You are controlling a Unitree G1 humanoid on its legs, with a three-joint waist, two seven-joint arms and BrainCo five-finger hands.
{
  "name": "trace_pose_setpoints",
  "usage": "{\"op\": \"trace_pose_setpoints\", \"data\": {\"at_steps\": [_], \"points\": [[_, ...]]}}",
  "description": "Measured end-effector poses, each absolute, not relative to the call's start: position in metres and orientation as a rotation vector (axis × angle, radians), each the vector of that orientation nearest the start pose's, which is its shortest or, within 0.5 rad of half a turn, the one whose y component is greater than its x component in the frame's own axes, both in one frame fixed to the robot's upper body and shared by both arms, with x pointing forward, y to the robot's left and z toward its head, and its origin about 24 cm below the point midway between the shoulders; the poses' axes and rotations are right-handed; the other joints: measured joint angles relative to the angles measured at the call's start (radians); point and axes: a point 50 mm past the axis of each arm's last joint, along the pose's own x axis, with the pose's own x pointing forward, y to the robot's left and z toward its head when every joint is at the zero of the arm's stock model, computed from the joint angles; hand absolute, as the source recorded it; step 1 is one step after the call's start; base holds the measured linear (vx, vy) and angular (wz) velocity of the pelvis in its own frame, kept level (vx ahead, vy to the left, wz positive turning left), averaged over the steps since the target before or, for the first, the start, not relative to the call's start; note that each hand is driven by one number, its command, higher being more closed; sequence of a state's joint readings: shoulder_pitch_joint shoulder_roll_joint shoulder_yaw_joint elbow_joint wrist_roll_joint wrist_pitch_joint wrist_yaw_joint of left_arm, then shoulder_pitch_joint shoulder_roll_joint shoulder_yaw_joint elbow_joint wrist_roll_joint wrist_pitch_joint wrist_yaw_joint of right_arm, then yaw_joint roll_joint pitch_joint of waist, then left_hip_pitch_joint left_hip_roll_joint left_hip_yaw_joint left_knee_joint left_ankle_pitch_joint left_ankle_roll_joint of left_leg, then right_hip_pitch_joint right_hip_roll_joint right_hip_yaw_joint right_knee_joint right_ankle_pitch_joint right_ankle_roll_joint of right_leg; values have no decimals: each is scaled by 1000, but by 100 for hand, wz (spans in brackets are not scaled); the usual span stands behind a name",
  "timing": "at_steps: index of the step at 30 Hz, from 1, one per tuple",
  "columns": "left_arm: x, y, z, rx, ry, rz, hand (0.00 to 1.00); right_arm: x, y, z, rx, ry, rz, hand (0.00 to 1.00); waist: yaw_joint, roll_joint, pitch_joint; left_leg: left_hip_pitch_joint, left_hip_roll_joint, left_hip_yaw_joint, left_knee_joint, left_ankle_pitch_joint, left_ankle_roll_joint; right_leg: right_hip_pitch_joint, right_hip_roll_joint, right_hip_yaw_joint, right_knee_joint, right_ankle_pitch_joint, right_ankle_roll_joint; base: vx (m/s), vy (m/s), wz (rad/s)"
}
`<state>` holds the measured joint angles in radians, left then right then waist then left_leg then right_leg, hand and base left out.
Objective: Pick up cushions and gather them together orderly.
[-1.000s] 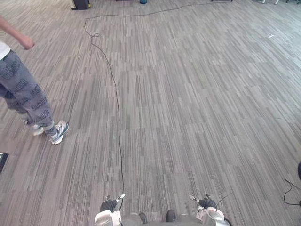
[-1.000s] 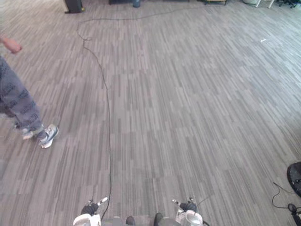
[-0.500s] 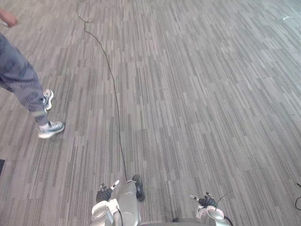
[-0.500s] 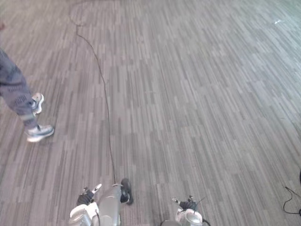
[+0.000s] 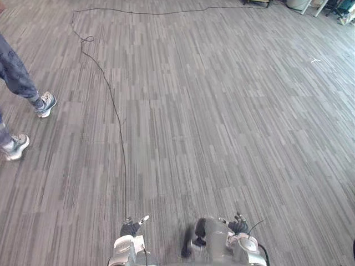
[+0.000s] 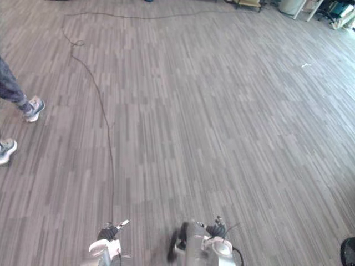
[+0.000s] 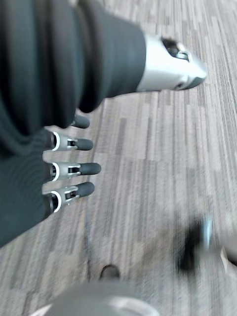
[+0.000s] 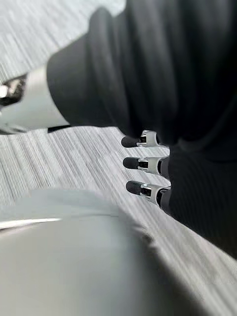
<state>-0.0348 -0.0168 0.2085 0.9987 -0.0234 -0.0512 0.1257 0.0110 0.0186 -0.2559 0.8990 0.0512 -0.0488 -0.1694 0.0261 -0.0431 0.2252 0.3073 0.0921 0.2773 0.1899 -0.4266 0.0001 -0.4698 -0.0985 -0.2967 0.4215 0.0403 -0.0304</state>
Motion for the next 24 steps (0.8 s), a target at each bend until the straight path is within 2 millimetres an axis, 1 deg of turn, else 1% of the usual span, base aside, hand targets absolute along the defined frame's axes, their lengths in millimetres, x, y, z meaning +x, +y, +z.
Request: {"op": "trace_pose_setpoints", "data": {"at_steps": [1, 2, 3, 4, 5, 6, 7, 8, 9, 10, 11, 12, 13, 14, 15, 16, 17, 18, 19, 20, 21, 22, 23, 24], "points": [[150, 169, -145, -84, 931, 286, 0, 151, -200, -137, 78, 870, -430, 0, 3, 41, 5, 15, 35, -38, 10, 28, -44, 11, 4, -23, 61, -54, -49, 715, -165, 71], [150, 166, -146, -78, 932, 273, 0, 153, -204, -136, 83, 864, -447, 0, 3, 50, 8, 13, 40, -70, 26, 67, -91, 10, -11, -30, 116, -104, -51, 691, -178, 53], [149, 159, -146, -88, 939, 262, 0, 153, -208, -135, 95, 859, -474, 0, -7, 60, 13, 14, 41, -116, 82, 135, -83, 16, -36, -44, 201, -165, -61, 663, -209, 60], [146, 160, -147, -79, 945, 257, 0, 154, -209, -135, 80, 861, -467, 0, -16, 76, 15, -35, 63, -153, 234, 196, -67, 73, -32, -70, 208, -211, -56, 814, -294, 57], [145, 161, -148, -81, 947, 265, 0, 153, -208, -135, 56, 867, -449, 0, -22, 91, 14, -96, 91, -175, 397, 267, -62, 134, -20, -88, 167, -243, -53, 679, -231, 45], [144, 164, -147, -91, 941, 284, 0, 154, -205, -135, 42, 870, -431, 0, -16, 102, 12, -193, 129, -199, 600, 347, -69, 198, 6, -96, 116, -272, -51, 662, -173, 8], [147, 168, -145, -99, 924, 307, 0, 156, -199, -135, 36, 871, -407, 0, -2, 113, 17, -303, 184, -190, 834, 333, -82, 270, 50, -87, 68, -291, -54, 626, -76, -19], [149, 174, -143, -102, 905, 327, 0, 157, -192, -136, 38, 877, -385, 0, 13, 109, 22, -385, 220, -174, 954, 290, -66, 344, 76, -77, 21, -309, -55, 599, -49, -28], [153, 178, -140, -96, 883, 337, 0, 155, -187, -138, 50, 887, -381, 0, 18, 95, 30, -436, 228, -159, 990, 258, -51, 404, 77, -74, -6, -319, -53, 571, -20, -15], [157, 184, -136, -89, 853, 346, 0, 151, -180, -141, 71, 908, -381, 0, 32, 71, 38, -511, 229, -124, 990, 213, -35, 477, 69, -65, -51, -331, -35, 525, 19, -11], [162, 187, -132, -86, 823, 353, 0, 148, -177, -142, 76, 921, -376, 0, 37, 56, 41, -578, 228, -96, 951, 182, -32, 532, 61, -55, -91, -341, -15, 518, 34, -17], [164, 189, -130, -85, 806, 357, 0, 151, -175, -142, 69, 923, -361, 0, 41, 47, 44, -628, 222, -79, 895, 165, -25, 573, 54, -44, -121, -351, -6, 542, 105, -31], [166, 192, -127, -101, 789, 370, 0, 151, -174, -142, 60, 926, -349, 0, 44, 44, 46, -682, 192, -60, 764, 150, -24, 622, 34, -20, -158, -361, 16, 580, 193, -50], [167, 192, -126, -113, 781, 375, 0, 151, -173, -142, 58, 927, -346, 0, 53, 44, 46, -720, 155, -59, 619, 152, -24, 652, 9, 7, -179, -376, 42, 717, 310, -71], [167, 191, -127, -124, 781, 379, 0, 150, -173, -143, 58, 929, -345, 0, 63, 43, 46, -736, 126, -80, 503, 177, -37, 671, -8, 44, -187, -395, 72, 713, 395, -110], [161, 193, -128, -123, 788, 389, 0, 149, -172, -144, 54, 938, -340, 0, 87, 40, 46, -729, 90, -126, 370, 316, -73, 686, -31, 109, -184, -428, 99, 748, 399, -117], [159, 202, -128, -123, 780, 420, 0, 148, -160, -145, 62, 951, -306, 0, 99, 0, 35, -707, 65, -76, 390, 259, -69, 699, -63, 183, -185, -433, 96, 647, 300, -93], [160, 203, -127, -120, 775, 427, 0, 147, -156, -145, 52, 953, -277, 0, 86, -12, 26, -709, 65, -66, 408, 240, -52, 680, -52, 234, -175, -407, 79, 646, 244, -73], [159, 204, -127, -124, 777, 438, 0, 151, -156, -144, 51, 941, -275, 0, 96, -18, 22, -696, 75, -52, 453, 198, -37, 659, -44, 265, -144, -358, 60, 613, 246, -80], [157, 208, -128, -118, 788, 446, 0, 154, -156, -142, 51, 925, -277, 0, 99, -28, 16, -667, 81, -33, 501, 177, -26, 662, -64, 306, -107, -310, 66, 586, 262, -104], [154, 209, -129, -108, 799, 447, 0, 154, -156, -142, 51, 920, -277, 0, 100, -33, 13, -634, 81, -13, 515, 171, -17, 653, -75, 340, -50, -272, 77, 564, 267, -123], [149, 209, -132, -105, 818, 446, 0, 154, -155, -141, 53, 915, -275, 0, 105, -38, 10, -548, 79, 34, 490, 158, 5, 595, -92, 374, 115, -207, 120, 520, 224, -121], [146, 207, -134, -100, 837, 436, 0, 153, -157, -140, 48, 906, -279, 0, 102, -36, 10, -472, 70, 57, 449, 145, 28, 520, -94, 381, 317, -176, 181, 582, 201, -145], [147, 205, -136, -90, 852, 417, 0, 149, -158, -141, 47, 906, -281, 0, 88, -35, 10, -363, 57, 91, 375, 127, 39, 383, -100, 313, 591, -187, 172, 462, 108, -108]]}}
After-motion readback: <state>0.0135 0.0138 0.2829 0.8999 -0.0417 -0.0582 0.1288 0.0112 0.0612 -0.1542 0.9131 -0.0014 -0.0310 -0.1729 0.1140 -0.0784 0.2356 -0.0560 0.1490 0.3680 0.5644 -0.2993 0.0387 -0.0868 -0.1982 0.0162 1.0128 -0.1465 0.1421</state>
